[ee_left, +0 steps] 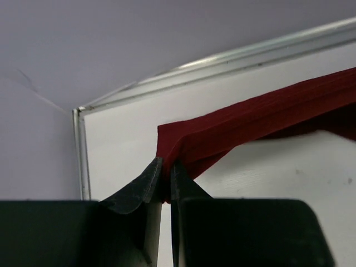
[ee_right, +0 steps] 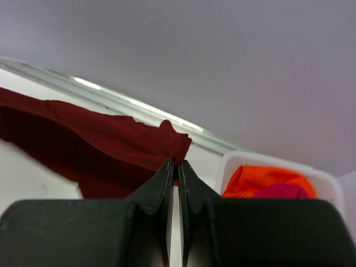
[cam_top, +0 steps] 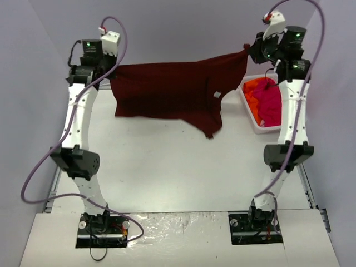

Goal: Fold and stack the t-shirts
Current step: Flatten out the tshirt

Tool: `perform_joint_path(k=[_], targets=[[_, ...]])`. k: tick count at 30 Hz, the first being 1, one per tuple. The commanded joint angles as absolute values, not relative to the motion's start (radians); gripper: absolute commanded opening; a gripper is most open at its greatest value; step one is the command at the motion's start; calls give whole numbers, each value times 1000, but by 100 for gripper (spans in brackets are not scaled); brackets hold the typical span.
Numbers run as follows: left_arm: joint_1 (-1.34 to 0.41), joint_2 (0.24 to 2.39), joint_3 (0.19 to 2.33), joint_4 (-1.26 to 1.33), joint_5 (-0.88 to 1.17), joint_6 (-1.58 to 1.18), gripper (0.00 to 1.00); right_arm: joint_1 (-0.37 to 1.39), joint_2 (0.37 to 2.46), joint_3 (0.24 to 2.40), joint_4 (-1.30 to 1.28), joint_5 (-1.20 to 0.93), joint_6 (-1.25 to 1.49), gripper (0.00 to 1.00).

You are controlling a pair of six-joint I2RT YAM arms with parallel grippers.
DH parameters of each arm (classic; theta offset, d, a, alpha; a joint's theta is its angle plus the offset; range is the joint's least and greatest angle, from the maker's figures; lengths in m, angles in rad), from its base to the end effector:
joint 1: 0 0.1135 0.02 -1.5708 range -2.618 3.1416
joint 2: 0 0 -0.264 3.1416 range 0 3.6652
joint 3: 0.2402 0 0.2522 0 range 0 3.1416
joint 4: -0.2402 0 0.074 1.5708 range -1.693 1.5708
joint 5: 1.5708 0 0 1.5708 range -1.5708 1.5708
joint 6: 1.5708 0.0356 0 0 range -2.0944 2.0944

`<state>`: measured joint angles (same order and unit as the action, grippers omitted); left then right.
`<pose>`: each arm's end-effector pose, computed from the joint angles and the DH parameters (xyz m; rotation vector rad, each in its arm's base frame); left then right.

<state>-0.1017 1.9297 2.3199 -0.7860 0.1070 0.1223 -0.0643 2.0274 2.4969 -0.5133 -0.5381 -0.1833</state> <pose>0.4149 -0.0462 0.4672 0.2891 1.9439 -0.0917 0.4325 -0.0096 0.5102 -0.5038 1.5331 0.2425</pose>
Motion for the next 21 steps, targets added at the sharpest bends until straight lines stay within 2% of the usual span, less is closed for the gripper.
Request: perform_joint_path(k=[1,4,5,10,13,17,21], targets=[[-94,1677,2284,-732,80,103,2,-69,1795,2444,-417,-523,-196,0],[-94,1544,2090,-704,66,118,2,-69,1671,2271,-417,-529,-215,0],[-94,1466,1937,-681,61,123,2,-71,1607,2150,-417,-532,-231,0],[-89,1278,1538,-588,40,141,2,-69,1412,1798,-414,-568,-262,0],[-86,1177,1419,-606,55,153,2,-72,1287,1681,-417,-578,-249,0],[-84,1077,1485,-713,97,123,2,-72,1160,1709,-484,-583,-215,0],[-84,1055,1688,-868,185,63,2,-71,1146,1894,-583,-588,-177,0]])
